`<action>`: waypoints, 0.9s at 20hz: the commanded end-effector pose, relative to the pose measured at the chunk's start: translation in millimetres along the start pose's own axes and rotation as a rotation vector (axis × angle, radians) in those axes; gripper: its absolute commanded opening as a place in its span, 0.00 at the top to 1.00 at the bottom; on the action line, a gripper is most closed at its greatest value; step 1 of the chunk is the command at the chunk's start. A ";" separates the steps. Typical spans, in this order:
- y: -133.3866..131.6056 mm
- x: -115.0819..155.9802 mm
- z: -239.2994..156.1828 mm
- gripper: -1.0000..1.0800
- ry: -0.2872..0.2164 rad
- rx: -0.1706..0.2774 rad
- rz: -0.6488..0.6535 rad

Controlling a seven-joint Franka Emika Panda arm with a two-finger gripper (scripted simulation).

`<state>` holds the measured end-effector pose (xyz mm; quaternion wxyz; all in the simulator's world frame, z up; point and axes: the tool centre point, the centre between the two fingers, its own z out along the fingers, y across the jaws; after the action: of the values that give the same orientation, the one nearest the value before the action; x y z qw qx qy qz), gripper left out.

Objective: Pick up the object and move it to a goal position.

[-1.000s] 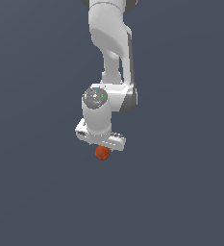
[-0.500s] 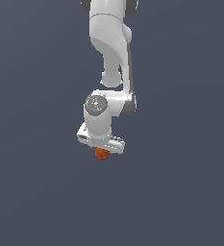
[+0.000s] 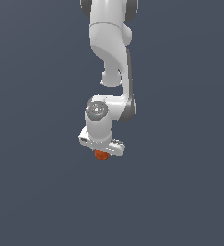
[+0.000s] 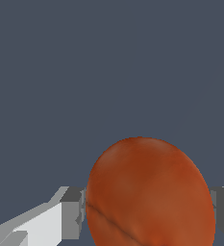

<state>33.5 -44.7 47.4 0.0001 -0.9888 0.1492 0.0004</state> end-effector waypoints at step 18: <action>-19.6 -12.0 -24.4 1.00 0.001 0.000 0.000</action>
<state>28.3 -28.8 63.9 -0.0002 -0.9887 0.1497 0.0018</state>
